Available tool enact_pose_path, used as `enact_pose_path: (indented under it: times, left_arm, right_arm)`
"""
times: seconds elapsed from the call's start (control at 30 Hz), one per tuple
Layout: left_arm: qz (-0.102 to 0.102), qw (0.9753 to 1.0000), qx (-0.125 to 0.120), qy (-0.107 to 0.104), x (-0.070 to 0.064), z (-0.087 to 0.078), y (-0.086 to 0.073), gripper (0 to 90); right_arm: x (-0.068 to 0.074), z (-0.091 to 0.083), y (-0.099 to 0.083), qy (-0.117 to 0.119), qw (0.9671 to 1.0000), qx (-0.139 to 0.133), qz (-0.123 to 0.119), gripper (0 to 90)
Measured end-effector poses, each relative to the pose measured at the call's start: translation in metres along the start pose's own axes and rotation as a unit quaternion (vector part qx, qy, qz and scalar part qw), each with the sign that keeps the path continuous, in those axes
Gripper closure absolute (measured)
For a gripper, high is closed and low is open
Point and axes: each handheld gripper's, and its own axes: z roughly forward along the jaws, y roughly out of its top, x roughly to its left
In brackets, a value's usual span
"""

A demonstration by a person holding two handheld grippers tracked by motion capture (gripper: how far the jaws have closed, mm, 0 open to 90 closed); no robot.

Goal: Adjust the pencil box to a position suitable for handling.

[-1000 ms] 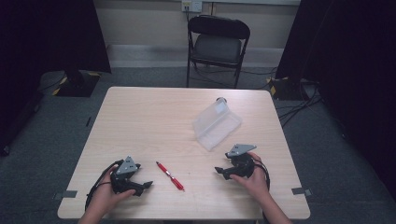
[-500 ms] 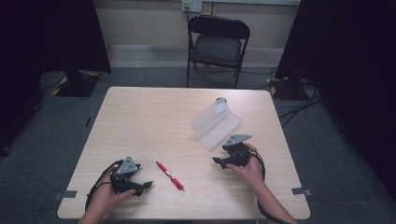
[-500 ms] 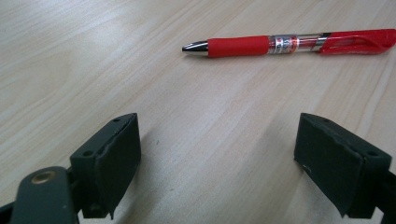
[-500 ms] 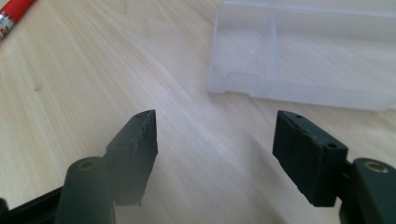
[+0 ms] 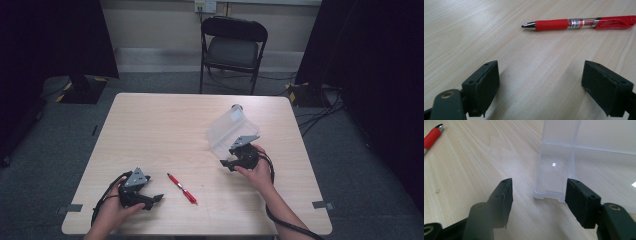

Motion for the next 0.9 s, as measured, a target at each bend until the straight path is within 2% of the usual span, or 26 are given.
enact_pose_path:
  times: [0.13,0.2,0.43,0.57,0.73,0.83,0.87,0.9]
  left_arm:
    - [0.000,1.0000,0.000,0.000,0.000,0.000,0.000,14.6]
    - [0.000,1.0000,0.000,0.000,0.000,0.000,0.000,14.6]
    - [0.000,1.0000,0.000,0.000,0.000,0.000,0.000,14.6]
    - [-0.001,1.0000,-0.001,0.000,0.000,0.000,0.000,14.6]
    - [-0.001,1.0000,-0.001,0.000,0.000,0.000,0.000,14.6]
    - [-0.001,1.0000,-0.001,0.000,0.000,0.000,0.000,14.6]
    - [-0.001,1.0000,0.000,-0.001,0.000,0.000,0.000,14.7]
    - [0.001,1.0000,0.002,-0.001,0.000,0.000,0.000,14.7]
  right_arm:
    - [-0.001,0.005,0.000,0.006,0.9999,-0.004,0.007,43.8]
    - [0.000,0.008,0.000,0.007,1.0000,0.003,0.005,48.2]
    - [0.001,0.015,0.004,0.004,1.0000,0.000,0.006,44.2]
    - [-0.002,0.013,0.006,0.002,0.9999,-0.008,0.008,42.2]
    - [-0.016,0.003,0.005,-0.022,0.9994,-0.020,0.017,31.7]
    - [-0.026,-0.001,0.004,-0.049,0.9983,-0.008,0.030,24.1]
    - [-0.032,0.001,0.003,-0.052,0.9980,-0.002,0.034,22.8]
    - [-0.032,0.001,0.003,-0.052,0.9980,-0.002,0.034,22.8]
